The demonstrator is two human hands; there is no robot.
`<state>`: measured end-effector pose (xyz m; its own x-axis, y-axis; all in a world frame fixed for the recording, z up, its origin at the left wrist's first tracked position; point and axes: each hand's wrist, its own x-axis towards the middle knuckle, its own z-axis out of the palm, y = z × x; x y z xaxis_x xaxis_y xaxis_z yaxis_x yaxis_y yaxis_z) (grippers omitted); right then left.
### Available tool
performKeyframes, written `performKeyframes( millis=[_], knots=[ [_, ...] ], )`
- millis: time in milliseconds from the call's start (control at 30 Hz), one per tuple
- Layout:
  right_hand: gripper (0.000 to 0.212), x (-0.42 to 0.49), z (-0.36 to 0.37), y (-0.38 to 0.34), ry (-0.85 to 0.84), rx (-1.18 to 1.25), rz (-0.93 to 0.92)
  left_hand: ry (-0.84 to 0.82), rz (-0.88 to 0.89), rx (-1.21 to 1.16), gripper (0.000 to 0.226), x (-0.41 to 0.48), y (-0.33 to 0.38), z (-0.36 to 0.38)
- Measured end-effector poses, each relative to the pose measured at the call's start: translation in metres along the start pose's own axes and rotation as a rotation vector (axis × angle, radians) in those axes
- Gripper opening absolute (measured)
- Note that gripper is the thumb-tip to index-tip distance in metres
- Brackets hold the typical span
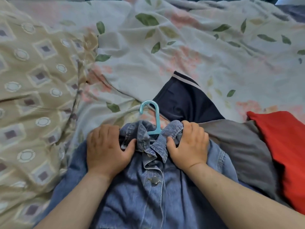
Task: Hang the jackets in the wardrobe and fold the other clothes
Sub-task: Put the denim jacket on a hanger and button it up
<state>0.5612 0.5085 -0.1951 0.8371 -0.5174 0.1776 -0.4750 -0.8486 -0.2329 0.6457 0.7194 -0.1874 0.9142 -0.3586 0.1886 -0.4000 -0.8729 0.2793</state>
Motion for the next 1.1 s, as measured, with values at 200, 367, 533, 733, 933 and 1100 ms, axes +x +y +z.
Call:
performKeyframes(
  millis=[200, 367, 533, 733, 933, 1100],
  knots=[
    [0.063, 0.001, -0.001, -0.002, -0.039, -0.019, 0.004, 0.024, 0.014, 0.011, 0.049, 0.002, -0.007, 0.011],
    [0.066, 0.001, -0.004, -0.001, -0.058, -0.010, 0.004, 0.056, 0.032, 0.021, 0.048, 0.002, -0.008, 0.016],
    [0.067, 0.002, -0.003, 0.001, -0.068, -0.026, 0.013, -0.019, -0.073, 0.043, 0.049, -0.002, 0.005, 0.011],
    [0.069, 0.002, -0.002, -0.001, -0.084, -0.016, 0.025, -0.044, -0.135, 0.024, 0.049, -0.019, 0.017, 0.010],
    [0.070, 0.001, 0.001, 0.002, -0.054, 0.003, -0.004, 0.030, -0.142, 0.026, 0.049, -0.017, 0.018, 0.018],
    [0.070, 0.001, 0.001, 0.004, -0.048, 0.003, -0.026, 0.013, -0.162, 0.055, 0.048, -0.016, 0.020, 0.018]
  ],
)
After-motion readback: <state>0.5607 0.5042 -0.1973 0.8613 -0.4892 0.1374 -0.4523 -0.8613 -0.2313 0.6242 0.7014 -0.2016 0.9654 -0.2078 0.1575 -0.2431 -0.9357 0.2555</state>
